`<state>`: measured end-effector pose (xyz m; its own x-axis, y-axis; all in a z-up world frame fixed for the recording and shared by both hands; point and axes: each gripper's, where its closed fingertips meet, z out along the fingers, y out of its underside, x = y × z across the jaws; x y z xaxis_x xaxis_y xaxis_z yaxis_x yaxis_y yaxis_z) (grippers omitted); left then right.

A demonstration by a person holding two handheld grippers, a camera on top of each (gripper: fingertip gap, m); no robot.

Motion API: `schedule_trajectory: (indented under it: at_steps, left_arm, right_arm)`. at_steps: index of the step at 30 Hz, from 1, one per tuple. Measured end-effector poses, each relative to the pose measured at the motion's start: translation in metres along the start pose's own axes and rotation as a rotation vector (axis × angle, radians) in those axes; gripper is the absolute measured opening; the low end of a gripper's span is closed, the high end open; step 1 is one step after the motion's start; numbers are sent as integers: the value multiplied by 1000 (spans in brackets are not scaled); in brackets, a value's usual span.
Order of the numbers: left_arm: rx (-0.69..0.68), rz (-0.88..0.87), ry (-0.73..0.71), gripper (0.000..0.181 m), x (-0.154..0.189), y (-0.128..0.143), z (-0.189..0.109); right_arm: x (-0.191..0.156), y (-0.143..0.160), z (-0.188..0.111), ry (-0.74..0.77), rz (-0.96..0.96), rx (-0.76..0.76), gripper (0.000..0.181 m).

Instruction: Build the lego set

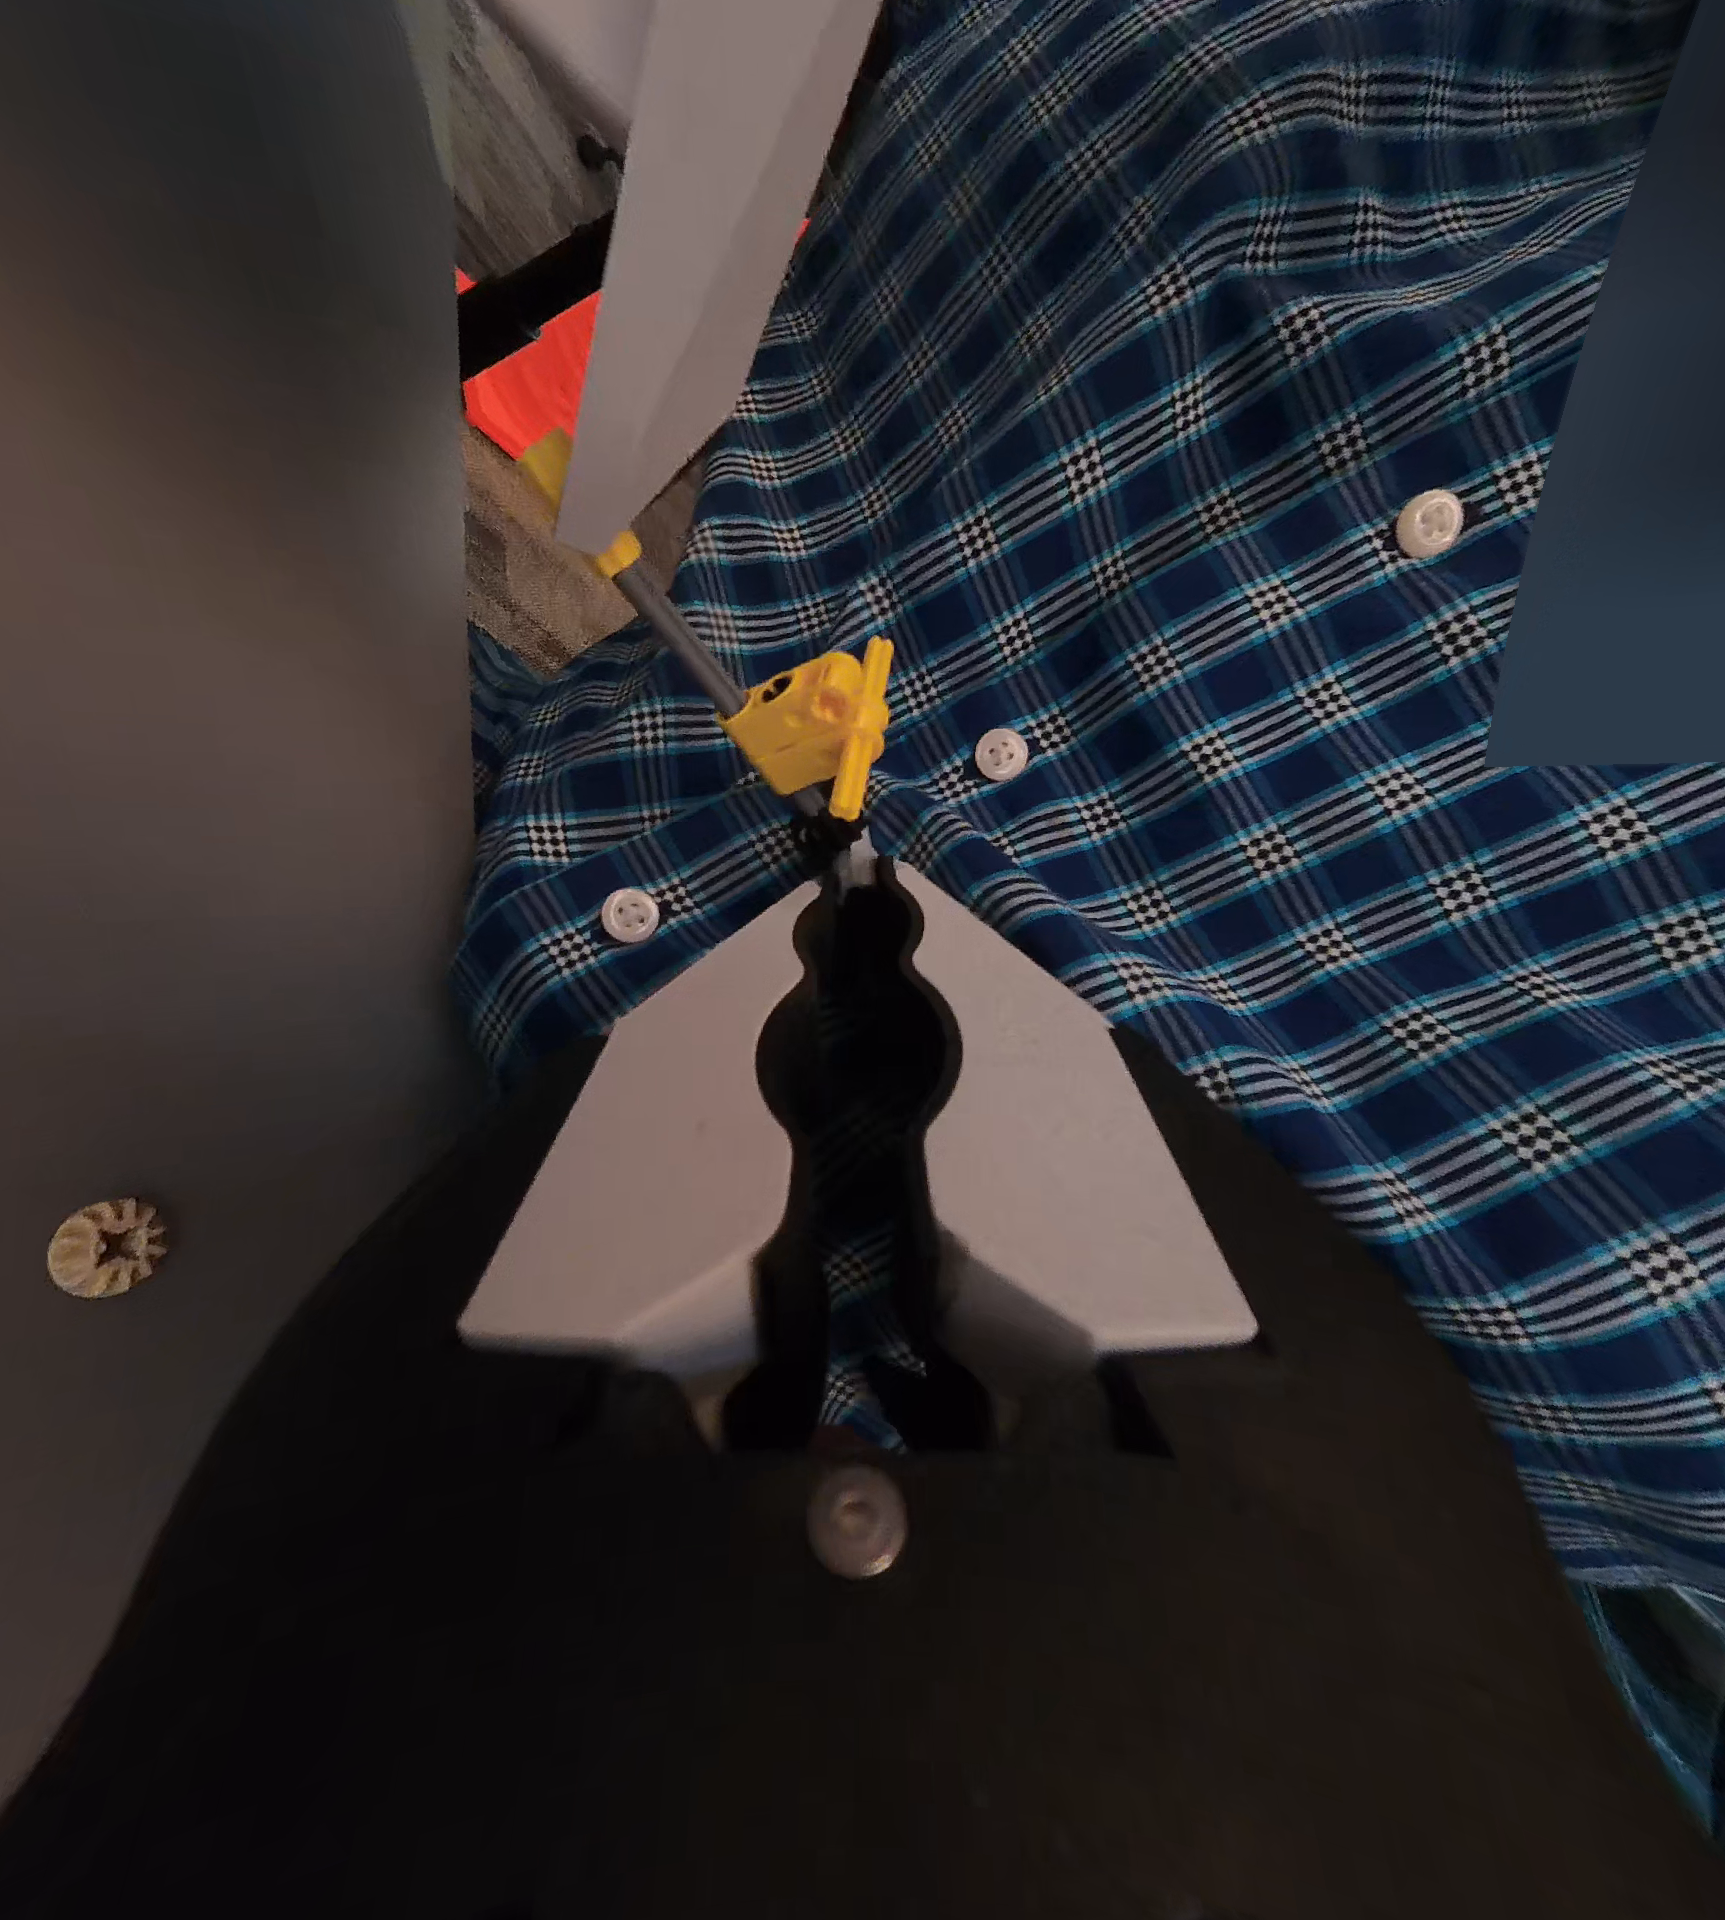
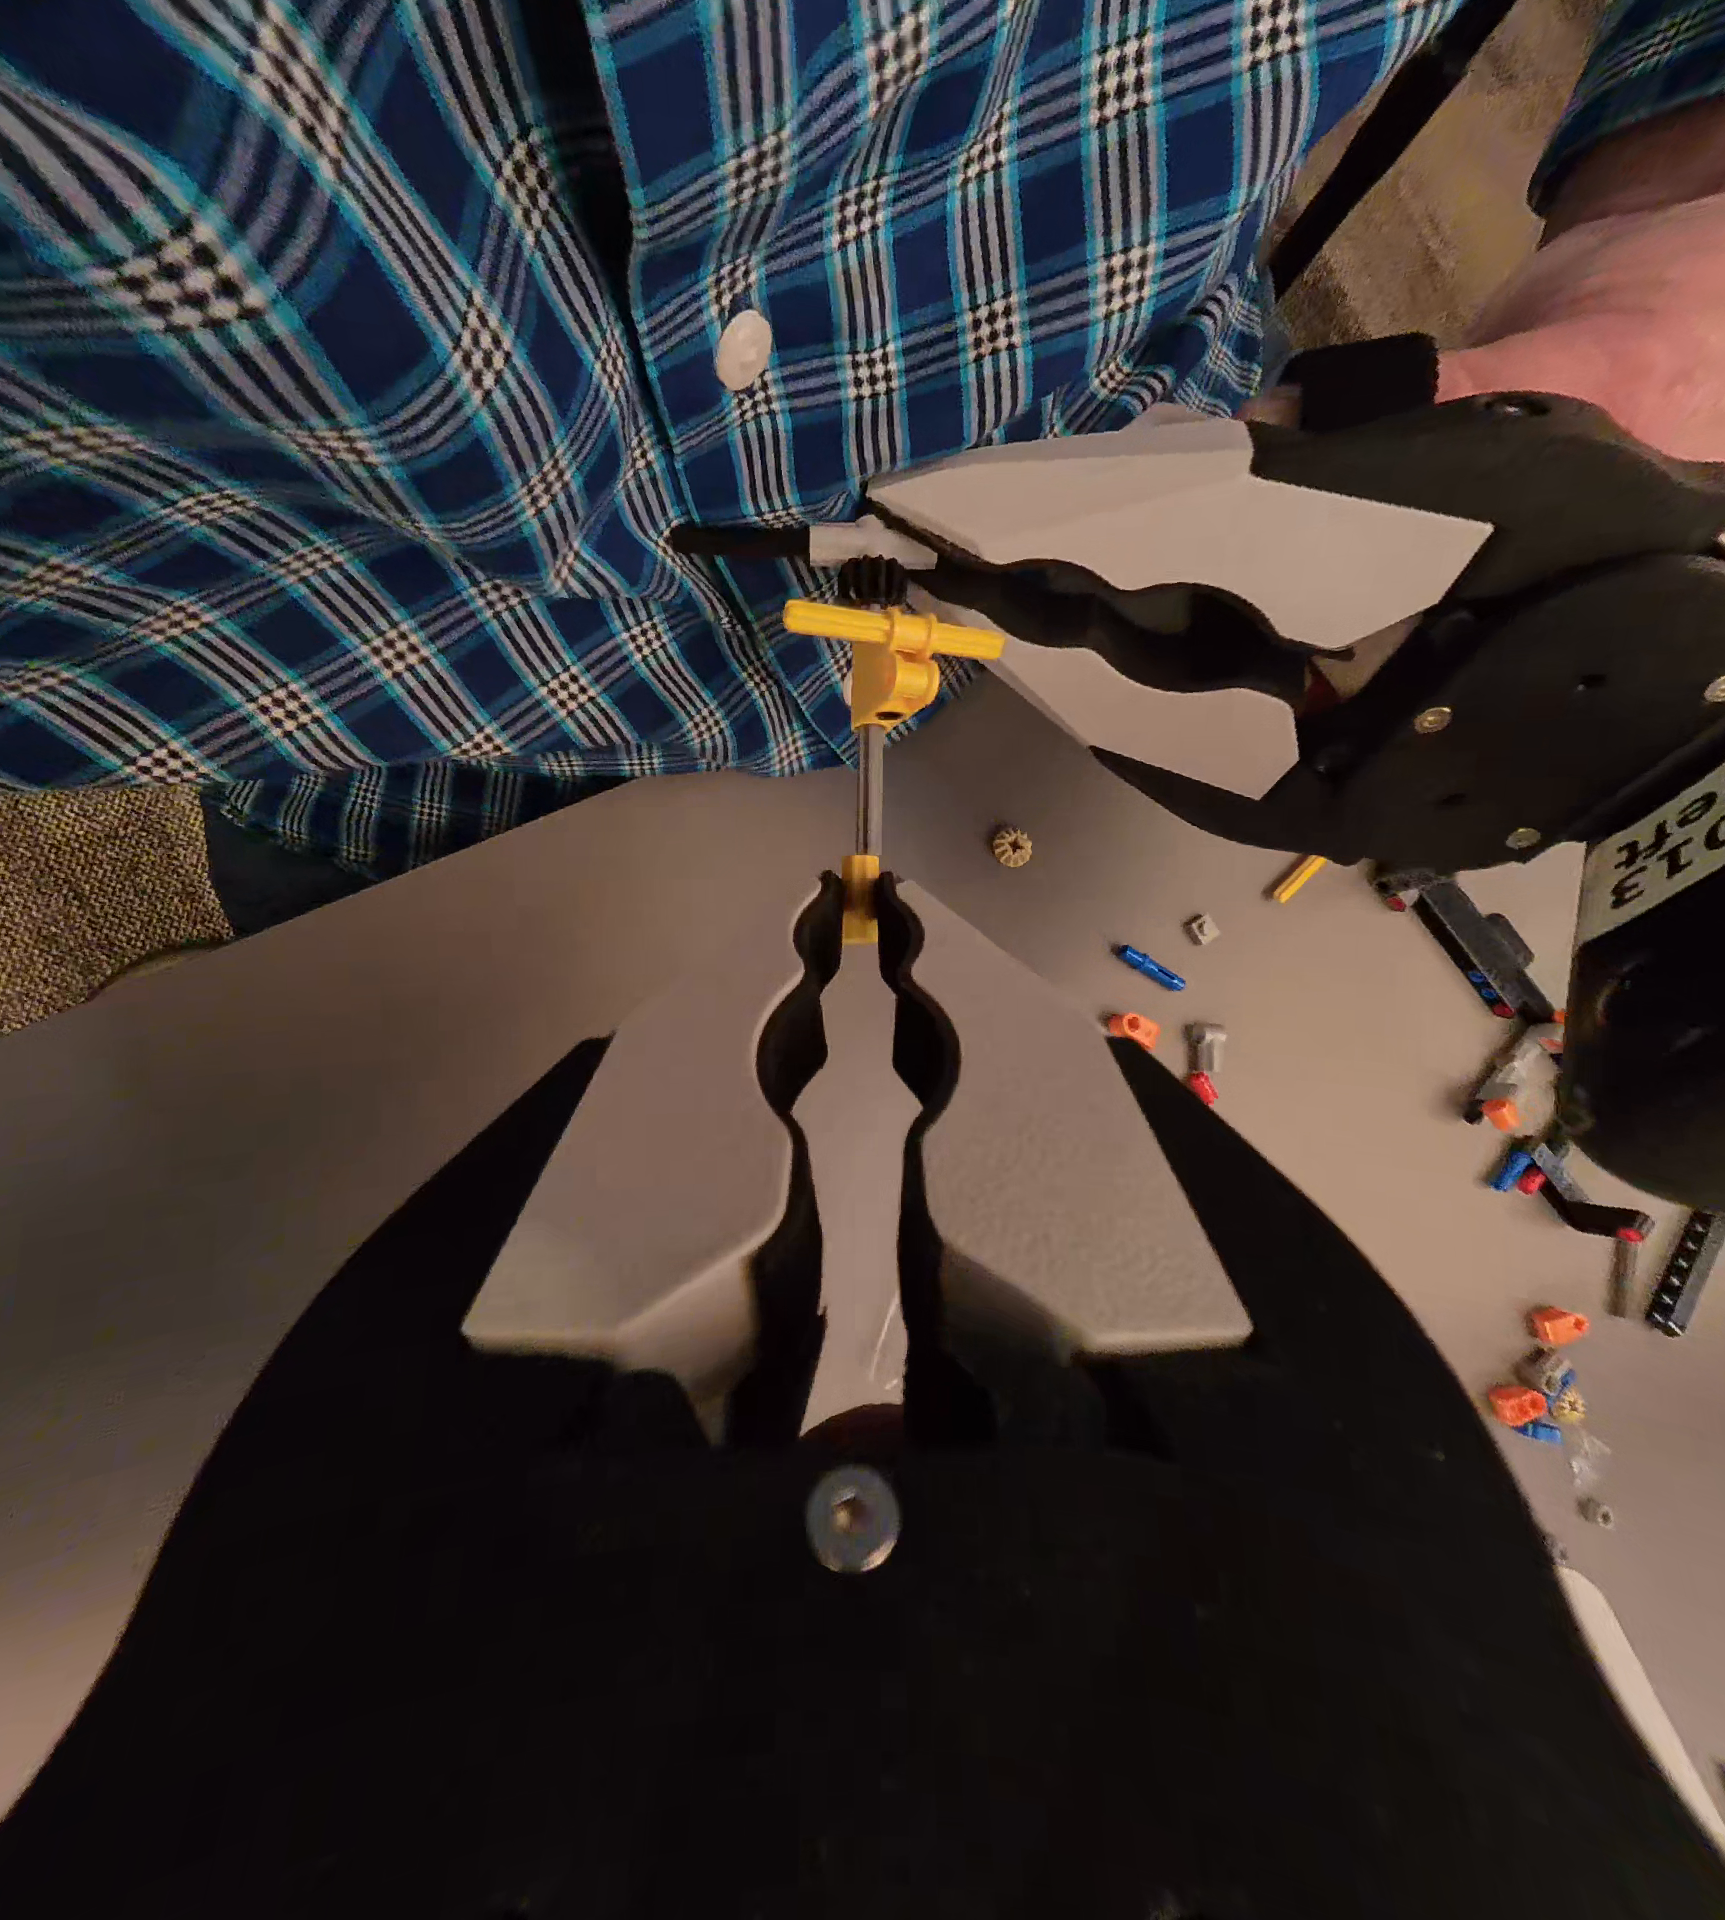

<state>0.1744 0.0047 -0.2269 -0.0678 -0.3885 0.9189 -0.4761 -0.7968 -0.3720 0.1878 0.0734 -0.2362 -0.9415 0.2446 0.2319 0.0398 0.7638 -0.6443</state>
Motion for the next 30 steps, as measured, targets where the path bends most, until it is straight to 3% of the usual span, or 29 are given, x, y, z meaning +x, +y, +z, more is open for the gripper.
schedule_trajectory:
  at_steps: [16,30]
  left_arm:
    - [-38,8,-20,4,1,-3,3]
    - [-76,33,-45,4,2,-5,5]
  right_arm:
    - [1,0,0,-143,177,91,4]
    - [-3,0,0,-303,170,68,4]
